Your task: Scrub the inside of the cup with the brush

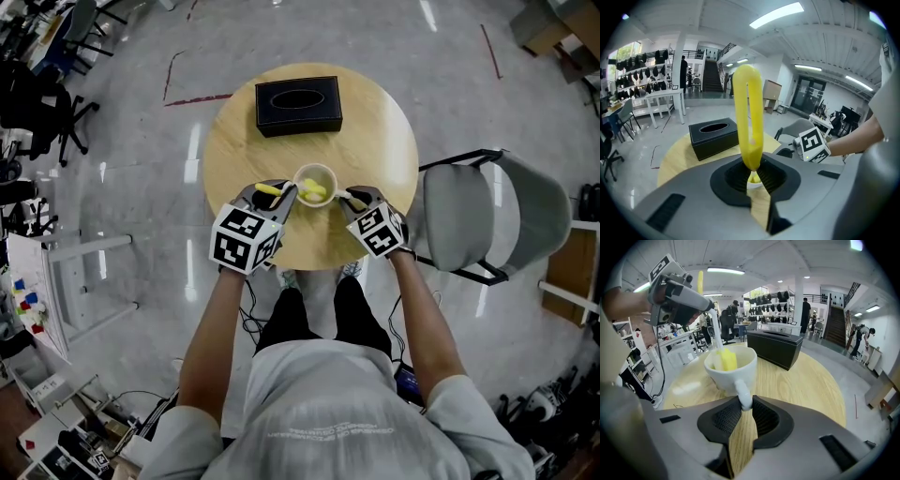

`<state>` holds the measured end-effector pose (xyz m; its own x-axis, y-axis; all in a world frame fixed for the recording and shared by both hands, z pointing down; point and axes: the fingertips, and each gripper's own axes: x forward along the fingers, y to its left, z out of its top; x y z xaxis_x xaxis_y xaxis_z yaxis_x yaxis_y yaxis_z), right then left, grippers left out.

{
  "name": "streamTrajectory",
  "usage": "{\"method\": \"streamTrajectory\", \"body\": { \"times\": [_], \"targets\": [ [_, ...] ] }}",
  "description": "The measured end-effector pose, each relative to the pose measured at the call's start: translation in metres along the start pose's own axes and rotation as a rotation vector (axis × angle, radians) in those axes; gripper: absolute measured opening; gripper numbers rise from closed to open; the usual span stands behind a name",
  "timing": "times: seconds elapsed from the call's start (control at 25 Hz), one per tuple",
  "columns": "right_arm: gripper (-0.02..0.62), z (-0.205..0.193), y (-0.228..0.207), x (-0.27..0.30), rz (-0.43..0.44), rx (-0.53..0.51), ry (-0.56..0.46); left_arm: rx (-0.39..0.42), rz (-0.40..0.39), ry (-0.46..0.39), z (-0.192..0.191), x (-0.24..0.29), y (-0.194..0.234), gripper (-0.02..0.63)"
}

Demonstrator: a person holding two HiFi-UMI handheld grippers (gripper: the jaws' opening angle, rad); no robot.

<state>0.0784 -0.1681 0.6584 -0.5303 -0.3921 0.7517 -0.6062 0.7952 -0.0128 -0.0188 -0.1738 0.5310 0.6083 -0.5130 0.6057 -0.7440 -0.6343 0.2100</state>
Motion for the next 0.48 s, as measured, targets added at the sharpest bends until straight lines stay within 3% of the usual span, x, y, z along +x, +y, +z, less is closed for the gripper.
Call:
{"method": "streamTrajectory", "body": {
  "times": [0.28,0.48],
  "targets": [
    [0.097,-0.002,-0.001,0.001,-0.002,0.004,0.003,-0.116,-0.155,0.080,-0.002,-0.003,-0.011,0.052],
    [0.100,-0.002,-0.006,0.002,-0.025,0.007,0.001,-0.212,-0.210,0.070,0.002,-0.014,-0.009,0.052]
  ]
}}
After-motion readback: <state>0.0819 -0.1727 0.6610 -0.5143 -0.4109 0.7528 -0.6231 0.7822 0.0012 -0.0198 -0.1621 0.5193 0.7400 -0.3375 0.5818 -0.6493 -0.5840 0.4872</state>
